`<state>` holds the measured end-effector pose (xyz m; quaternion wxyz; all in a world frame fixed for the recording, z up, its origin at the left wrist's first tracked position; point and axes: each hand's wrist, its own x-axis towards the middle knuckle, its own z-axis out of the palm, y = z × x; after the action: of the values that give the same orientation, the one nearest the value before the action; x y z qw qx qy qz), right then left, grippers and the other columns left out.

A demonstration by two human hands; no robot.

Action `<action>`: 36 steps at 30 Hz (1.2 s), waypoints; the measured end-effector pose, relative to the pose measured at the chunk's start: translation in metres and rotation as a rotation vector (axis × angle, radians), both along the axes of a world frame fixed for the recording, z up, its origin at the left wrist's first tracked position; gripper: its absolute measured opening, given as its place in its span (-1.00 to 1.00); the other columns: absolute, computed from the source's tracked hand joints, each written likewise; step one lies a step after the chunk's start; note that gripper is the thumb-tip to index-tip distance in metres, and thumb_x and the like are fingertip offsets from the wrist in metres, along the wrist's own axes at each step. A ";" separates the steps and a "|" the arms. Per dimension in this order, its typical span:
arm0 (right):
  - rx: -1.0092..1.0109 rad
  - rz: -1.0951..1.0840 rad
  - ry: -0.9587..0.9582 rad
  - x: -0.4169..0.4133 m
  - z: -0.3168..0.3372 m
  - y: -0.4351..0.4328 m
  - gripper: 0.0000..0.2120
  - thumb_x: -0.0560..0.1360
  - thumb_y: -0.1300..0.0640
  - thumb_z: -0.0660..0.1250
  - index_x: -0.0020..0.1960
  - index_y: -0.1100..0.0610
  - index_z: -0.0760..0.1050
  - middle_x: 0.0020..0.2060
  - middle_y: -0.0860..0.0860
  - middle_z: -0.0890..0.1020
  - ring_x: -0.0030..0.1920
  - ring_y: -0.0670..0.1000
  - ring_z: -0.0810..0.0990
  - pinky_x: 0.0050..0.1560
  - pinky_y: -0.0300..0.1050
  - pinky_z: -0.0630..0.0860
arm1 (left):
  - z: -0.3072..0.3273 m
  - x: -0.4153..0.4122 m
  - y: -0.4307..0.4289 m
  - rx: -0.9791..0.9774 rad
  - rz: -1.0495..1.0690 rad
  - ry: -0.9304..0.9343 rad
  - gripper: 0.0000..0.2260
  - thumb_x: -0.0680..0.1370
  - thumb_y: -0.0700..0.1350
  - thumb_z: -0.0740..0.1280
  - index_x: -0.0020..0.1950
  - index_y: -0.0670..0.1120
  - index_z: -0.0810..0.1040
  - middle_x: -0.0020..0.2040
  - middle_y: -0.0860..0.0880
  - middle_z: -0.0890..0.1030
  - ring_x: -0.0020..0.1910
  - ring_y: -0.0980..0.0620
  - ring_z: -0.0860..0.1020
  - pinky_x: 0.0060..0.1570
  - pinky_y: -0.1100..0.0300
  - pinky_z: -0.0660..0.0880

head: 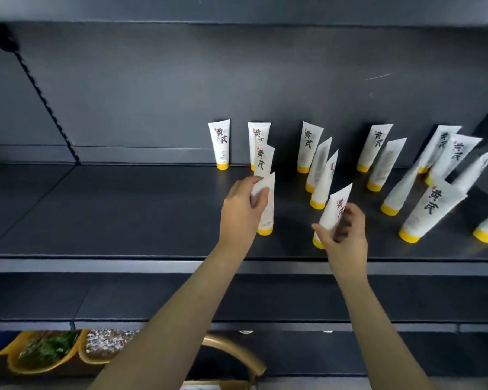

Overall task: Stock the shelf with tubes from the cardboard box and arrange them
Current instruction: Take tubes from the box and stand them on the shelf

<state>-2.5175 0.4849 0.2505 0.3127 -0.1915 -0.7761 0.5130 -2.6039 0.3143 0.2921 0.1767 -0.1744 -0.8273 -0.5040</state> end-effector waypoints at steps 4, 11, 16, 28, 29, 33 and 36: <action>-0.014 0.010 -0.033 -0.011 -0.011 0.005 -0.35 0.39 0.10 0.49 0.36 -0.01 0.22 0.15 -0.04 0.53 0.13 -0.02 0.54 0.04 -0.19 0.52 | -0.013 -0.001 0.004 0.103 -0.047 -0.146 -0.64 0.52 -0.10 0.37 0.27 -0.03 0.35 0.22 -0.02 0.55 0.13 0.03 0.55 0.04 0.17 0.57; 0.036 0.038 -0.134 -0.019 -0.012 0.016 -0.36 0.40 0.06 0.48 0.38 0.08 0.24 0.20 0.03 0.53 0.15 0.02 0.53 0.02 -0.18 0.47 | -0.047 -0.002 0.002 0.020 -0.090 -0.262 -0.63 0.50 -0.06 0.39 0.26 -0.06 0.39 0.24 0.03 0.54 0.19 0.07 0.52 0.10 0.21 0.54; 0.072 0.120 -0.237 -0.014 -0.016 0.027 -0.41 0.40 0.07 0.48 0.35 0.04 0.31 0.11 -0.05 0.57 0.05 -0.02 0.56 -0.03 -0.18 0.48 | -0.057 -0.007 0.000 -0.057 -0.127 -0.278 -0.59 0.50 -0.03 0.39 0.30 -0.05 0.37 0.26 0.03 0.53 0.16 0.09 0.53 0.11 0.17 0.54; 0.099 0.059 -0.280 -0.021 -0.020 0.035 -0.44 0.35 0.06 0.53 0.23 0.11 0.33 0.06 -0.05 0.52 0.00 -0.03 0.52 -0.12 -0.21 0.45 | -0.057 -0.042 0.016 -0.031 -0.001 -0.301 -0.60 0.49 0.00 0.39 0.25 -0.02 0.35 0.18 0.07 0.52 0.02 0.12 0.52 -0.13 0.28 0.51; 0.108 0.051 -0.278 -0.021 -0.021 0.035 -0.44 0.34 0.05 0.53 0.22 0.11 0.33 0.05 -0.06 0.51 0.00 -0.03 0.51 -0.12 -0.20 0.45 | -0.058 -0.043 0.016 -0.038 0.011 -0.303 -0.61 0.49 0.02 0.39 0.25 -0.01 0.34 0.17 0.08 0.52 0.01 0.12 0.52 -0.16 0.31 0.49; 0.115 0.013 -0.274 -0.022 -0.023 0.033 -0.44 0.33 0.05 0.54 0.18 0.13 0.33 0.05 -0.02 0.52 0.01 -0.02 0.51 -0.12 -0.18 0.45 | -0.057 -0.046 0.020 -0.062 0.041 -0.323 -0.62 0.49 0.06 0.39 0.21 0.01 0.33 0.13 0.09 0.51 0.00 0.12 0.51 -0.25 0.34 0.45; 0.109 -0.017 -0.282 -0.021 -0.021 0.031 -0.42 0.32 0.03 0.55 0.17 0.14 0.31 0.08 0.02 0.50 0.05 -0.03 0.48 -0.10 -0.16 0.46 | -0.056 -0.046 0.021 -0.072 0.067 -0.358 -0.64 0.47 0.09 0.40 0.12 0.00 0.34 0.09 0.08 0.53 -0.03 0.11 0.53 -0.22 0.23 0.53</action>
<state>-2.5390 0.5159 0.2297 0.2148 -0.2511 -0.8375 0.4353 -2.6499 0.3355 0.2356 0.0370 -0.0604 -0.8684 -0.4908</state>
